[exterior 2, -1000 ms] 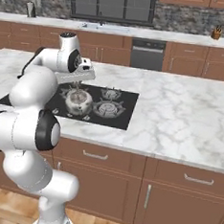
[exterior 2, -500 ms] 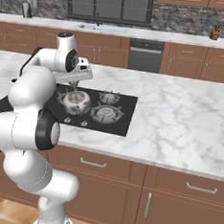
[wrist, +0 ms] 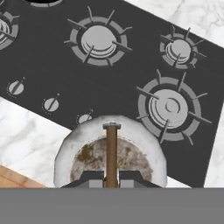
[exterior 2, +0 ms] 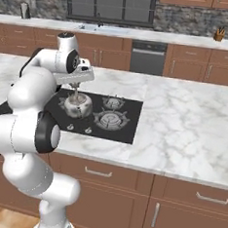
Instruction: Pick the kettle from the counter and place it on a stove burner. Then turn the burner on.
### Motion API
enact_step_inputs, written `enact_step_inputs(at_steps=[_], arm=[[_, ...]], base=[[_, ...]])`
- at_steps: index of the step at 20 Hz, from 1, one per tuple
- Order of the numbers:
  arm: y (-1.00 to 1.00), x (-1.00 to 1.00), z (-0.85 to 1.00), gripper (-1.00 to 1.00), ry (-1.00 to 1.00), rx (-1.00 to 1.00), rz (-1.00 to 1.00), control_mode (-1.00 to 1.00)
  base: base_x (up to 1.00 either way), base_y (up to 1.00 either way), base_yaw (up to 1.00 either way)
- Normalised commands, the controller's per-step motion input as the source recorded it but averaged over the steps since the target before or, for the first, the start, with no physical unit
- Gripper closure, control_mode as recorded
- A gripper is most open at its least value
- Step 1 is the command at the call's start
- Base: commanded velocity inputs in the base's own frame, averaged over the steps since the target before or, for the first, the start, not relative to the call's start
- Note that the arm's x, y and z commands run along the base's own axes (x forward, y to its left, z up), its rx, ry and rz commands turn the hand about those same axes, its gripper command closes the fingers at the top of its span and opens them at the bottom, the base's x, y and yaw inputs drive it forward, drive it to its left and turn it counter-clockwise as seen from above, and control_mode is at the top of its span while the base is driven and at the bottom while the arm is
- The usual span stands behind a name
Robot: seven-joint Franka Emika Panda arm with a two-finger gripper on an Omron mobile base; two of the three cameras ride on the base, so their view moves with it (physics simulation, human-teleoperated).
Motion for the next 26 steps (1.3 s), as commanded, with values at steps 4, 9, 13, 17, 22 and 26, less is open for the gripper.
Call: enact_step_inputs(at_steps=[4, 9, 13, 17, 22, 26], arm=[[0.00, 0.00, 0.00, 1.00, 0.00, 0.00, 0.00, 1.00], [0.00, 0.00, 0.00, 1.00, 0.00, 0.00, 0.00, 1.00], [0.00, 0.00, 0.00, 1.00, 0.00, 0.00, 0.00, 1.00], [-0.16, 0.17, 0.00, 1.00, 0.07, 0.03, -0.01, -1.00], [-0.35, 0.05, 0.00, 1.00, 0.03, 0.07, -0.03, -1.00], [-0.59, 0.00, 0.00, 1.00, 0.01, 0.13, -0.07, -1.00]], base=[[0.73, 0.00, 0.00], [0.63, 0.00, 0.00], [0.42, -0.01, 0.00], [0.08, -0.03, 0.00], [0.00, 0.00, 0.00], [0.00, 0.00, 0.00]])
